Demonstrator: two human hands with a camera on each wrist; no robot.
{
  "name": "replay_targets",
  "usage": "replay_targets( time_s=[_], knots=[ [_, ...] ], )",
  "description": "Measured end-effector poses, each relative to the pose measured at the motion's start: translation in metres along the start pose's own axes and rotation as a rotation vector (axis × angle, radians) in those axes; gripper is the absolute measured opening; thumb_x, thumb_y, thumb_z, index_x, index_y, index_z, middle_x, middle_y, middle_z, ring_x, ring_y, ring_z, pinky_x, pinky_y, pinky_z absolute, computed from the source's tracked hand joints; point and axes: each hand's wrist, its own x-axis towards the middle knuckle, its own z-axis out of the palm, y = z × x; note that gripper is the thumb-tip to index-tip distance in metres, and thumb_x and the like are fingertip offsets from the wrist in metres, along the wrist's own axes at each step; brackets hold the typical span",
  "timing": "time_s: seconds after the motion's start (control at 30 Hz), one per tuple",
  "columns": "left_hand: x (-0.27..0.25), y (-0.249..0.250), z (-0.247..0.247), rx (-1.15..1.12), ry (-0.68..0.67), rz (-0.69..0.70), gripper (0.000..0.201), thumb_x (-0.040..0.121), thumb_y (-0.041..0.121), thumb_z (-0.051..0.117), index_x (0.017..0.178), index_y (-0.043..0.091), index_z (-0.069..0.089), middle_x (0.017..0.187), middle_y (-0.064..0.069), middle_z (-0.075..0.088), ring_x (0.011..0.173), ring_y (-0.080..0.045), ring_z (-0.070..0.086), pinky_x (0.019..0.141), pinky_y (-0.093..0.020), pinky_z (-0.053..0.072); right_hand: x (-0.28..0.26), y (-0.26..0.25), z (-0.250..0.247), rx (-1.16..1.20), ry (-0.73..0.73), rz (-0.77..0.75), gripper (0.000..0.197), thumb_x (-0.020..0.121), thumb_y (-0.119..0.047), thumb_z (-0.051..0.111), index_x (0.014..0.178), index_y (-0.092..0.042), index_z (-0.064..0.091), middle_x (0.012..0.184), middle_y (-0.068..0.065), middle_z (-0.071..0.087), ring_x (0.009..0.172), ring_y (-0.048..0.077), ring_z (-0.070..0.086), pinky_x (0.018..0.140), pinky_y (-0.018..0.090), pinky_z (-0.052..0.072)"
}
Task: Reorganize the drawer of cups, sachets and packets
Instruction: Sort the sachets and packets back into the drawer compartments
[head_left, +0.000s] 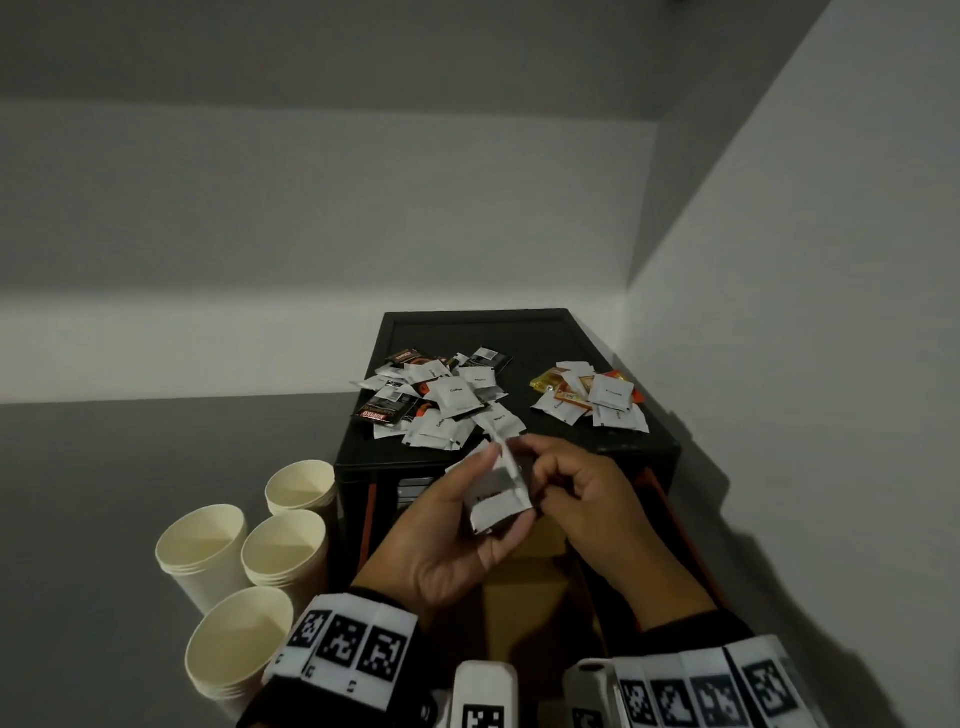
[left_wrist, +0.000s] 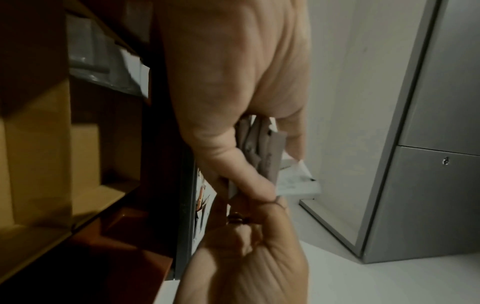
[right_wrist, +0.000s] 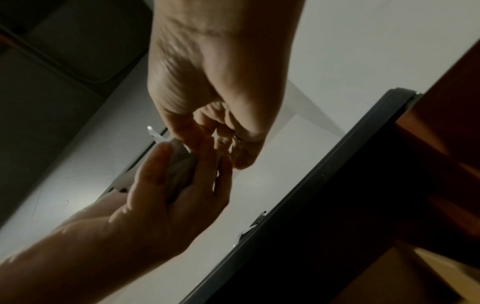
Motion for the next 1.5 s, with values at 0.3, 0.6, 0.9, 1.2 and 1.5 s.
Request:
replay_targets(
  time_s=[0.3,0.6,0.9,1.2,1.5],
  knots=[
    [0.007,-0.004,-0.008,0.213,0.086,0.085,0.014,0.074,0.004,0.062,0.088,0.001,0.063,0.074,-0.012,0.067,0.062,-0.019,0.064,0.049,-0.022,0.05,0.0,-0.004,0.006,-0.029,-0.145,0.007,0.051,0.076,-0.005,0.065,0.104,-0.045,0.052,0.137,-0.018,0.036,0.128,-0.001,0.035,0.099,0.023,0.042],
    [0.015,-0.025,-0.018,0.577,0.208,0.121,0.031,0.095,0.009,0.049,0.064,0.008,0.049,0.042,0.001,0.046,0.036,-0.006,0.044,0.041,-0.017,0.038,-0.001,0.001,0.019,-0.59,-0.444,0.094,0.109,0.069,-0.01,0.074,0.148,-0.04,0.005,0.153,-0.019,0.004,0.136,0.015,0.029,0.104,0.03,0.04],
    [0.014,-0.023,-0.025,0.608,0.194,-0.074,0.012,0.074,0.02,0.062,0.081,0.01,0.06,0.074,-0.007,0.064,0.077,-0.019,0.061,0.072,-0.031,0.036,0.001,0.002,0.022,-0.593,-0.405,0.156,0.093,0.072,-0.006,0.071,0.147,-0.027,0.021,0.137,-0.006,0.03,0.117,0.011,0.044,0.084,0.018,0.044],
    [0.018,-0.019,-0.029,0.495,0.202,-0.079,0.02,0.084,0.005,0.047,0.101,0.007,0.058,0.088,-0.011,0.06,0.082,-0.022,0.056,0.071,-0.03,0.042,0.002,0.013,0.021,-0.642,-0.353,0.213,0.073,0.072,-0.011,0.073,0.133,-0.027,0.037,0.127,-0.004,0.034,0.116,0.018,0.046,0.092,0.031,0.048],
    [0.008,-0.012,-0.024,0.535,0.267,-0.017,0.023,0.088,-0.008,0.033,0.07,0.004,0.042,0.062,-0.01,0.045,0.053,-0.017,0.046,0.054,-0.027,0.033,0.003,-0.004,0.014,-0.124,-0.326,0.443,0.101,0.078,-0.02,0.071,0.147,-0.043,0.002,0.157,-0.006,0.01,0.141,0.021,0.022,0.111,0.039,0.03]
  ],
)
